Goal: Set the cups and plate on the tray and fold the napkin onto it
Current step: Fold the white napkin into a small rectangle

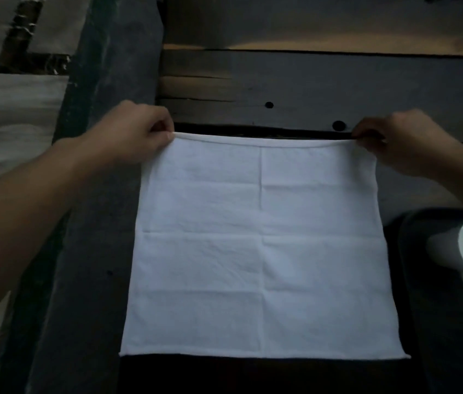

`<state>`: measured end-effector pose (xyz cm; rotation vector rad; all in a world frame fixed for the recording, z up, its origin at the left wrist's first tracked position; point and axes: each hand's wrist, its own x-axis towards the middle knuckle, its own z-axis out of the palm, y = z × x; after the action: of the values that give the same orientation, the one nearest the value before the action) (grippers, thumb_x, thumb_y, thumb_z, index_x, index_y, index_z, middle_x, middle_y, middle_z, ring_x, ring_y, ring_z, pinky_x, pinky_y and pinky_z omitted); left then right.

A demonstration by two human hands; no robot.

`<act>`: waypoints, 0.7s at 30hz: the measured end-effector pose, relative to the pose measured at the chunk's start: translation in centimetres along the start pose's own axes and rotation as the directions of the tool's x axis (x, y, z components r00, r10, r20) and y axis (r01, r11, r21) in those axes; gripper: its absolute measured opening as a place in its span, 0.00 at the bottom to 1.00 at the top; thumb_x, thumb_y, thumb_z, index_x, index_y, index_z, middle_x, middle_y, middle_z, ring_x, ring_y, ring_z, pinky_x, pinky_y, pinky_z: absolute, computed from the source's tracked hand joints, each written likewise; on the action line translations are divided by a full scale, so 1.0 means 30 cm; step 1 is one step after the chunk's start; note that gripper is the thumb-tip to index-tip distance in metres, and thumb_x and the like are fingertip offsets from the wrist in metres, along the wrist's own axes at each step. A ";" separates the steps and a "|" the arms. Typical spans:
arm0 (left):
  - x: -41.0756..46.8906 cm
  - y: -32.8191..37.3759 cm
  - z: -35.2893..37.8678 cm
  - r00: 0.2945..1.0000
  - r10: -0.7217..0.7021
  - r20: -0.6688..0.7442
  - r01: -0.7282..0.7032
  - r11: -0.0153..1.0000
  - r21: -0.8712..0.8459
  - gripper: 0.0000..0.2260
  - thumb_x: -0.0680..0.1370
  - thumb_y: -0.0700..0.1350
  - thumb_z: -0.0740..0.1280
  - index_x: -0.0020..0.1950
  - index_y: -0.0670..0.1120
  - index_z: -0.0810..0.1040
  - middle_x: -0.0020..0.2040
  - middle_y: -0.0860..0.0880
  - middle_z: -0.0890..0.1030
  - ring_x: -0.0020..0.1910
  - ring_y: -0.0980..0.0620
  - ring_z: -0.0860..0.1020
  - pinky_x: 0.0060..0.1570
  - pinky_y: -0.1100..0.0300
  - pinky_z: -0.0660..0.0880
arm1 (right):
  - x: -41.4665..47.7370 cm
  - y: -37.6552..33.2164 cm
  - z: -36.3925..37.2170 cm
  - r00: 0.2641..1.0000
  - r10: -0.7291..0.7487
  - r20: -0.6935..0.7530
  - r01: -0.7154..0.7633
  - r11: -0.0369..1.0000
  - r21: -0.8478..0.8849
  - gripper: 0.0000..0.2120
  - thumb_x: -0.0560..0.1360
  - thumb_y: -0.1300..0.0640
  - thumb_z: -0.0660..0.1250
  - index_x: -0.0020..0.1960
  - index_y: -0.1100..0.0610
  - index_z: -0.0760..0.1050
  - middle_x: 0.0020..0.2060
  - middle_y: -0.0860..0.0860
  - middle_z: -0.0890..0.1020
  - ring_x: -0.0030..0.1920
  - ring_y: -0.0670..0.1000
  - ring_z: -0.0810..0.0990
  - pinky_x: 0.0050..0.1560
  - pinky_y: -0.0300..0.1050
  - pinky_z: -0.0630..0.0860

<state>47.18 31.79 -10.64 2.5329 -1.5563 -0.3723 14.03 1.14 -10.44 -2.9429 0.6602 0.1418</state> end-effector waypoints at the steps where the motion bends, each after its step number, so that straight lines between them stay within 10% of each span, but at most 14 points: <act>1: -0.012 0.001 -0.012 1.000 -0.004 -0.008 0.004 1.000 -0.017 0.03 0.79 0.50 0.68 0.51 0.54 0.79 0.45 0.50 0.83 0.43 0.51 0.79 0.43 0.52 0.78 | -0.003 -0.003 -0.017 1.000 -0.004 0.007 0.004 1.000 -0.001 0.12 0.78 0.62 0.68 0.60 0.60 0.82 0.50 0.63 0.85 0.47 0.65 0.83 0.45 0.51 0.74; 21: -0.869 0.148 0.091 0.969 0.238 -0.072 -0.236 0.971 0.035 0.08 0.77 0.44 0.70 0.55 0.47 0.83 0.48 0.49 0.86 0.43 0.48 0.85 0.44 0.49 0.81 | -0.808 -0.218 0.005 0.982 -0.182 -0.055 0.190 0.942 0.277 0.10 0.65 0.62 0.81 0.45 0.55 0.88 0.40 0.49 0.85 0.38 0.52 0.84 0.41 0.45 0.81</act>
<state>31.33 53.03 -8.66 2.3126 -1.8180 -0.2239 -4.99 17.17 -7.09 -2.7150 0.3653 -0.0126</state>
